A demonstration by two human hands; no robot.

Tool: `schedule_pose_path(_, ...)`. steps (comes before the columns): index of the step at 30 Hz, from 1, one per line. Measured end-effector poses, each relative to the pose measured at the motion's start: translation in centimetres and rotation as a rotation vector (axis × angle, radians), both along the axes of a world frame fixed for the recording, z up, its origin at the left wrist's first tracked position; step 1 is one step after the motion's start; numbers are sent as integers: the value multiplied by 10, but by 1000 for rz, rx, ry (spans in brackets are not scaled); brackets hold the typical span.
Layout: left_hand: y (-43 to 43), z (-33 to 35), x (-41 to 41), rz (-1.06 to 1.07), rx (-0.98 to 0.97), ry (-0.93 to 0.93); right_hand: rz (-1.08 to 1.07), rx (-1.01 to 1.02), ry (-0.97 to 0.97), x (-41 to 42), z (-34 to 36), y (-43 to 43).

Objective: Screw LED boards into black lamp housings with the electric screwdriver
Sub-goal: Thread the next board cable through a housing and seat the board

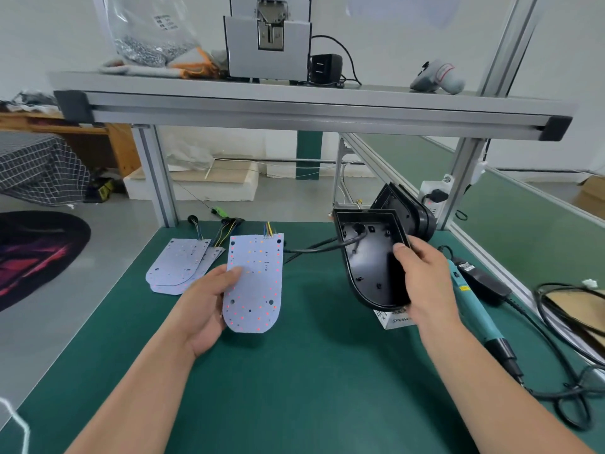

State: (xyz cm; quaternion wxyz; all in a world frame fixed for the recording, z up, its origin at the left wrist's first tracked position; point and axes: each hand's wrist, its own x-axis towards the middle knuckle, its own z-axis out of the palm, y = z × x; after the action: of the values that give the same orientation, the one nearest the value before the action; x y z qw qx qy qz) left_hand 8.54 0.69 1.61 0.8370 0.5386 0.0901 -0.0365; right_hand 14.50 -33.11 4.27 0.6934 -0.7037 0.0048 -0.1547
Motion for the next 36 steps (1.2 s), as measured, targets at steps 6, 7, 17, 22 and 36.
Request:
schedule_pose_path(6, -5, 3, -3, -9, -75, -65, 53, -269, 2, -12, -1, 15)
schedule_pose_path(7, -5, 4, -4, -23, -97, -90, 67, -315, -4, -14, -1, 19)
schedule_pose_path(17, -26, 4, -9, -92, 45, -80, 331, -458, -6, -30, -17, 56)
schedule_pose_path(22, -41, 6, -12, -41, 203, -150, 432, -326, 129, -28, -23, 54)
schedule_pose_path(36, -71, 8, -20, -19, 483, -225, 328, -318, 71, -35, -14, 65)
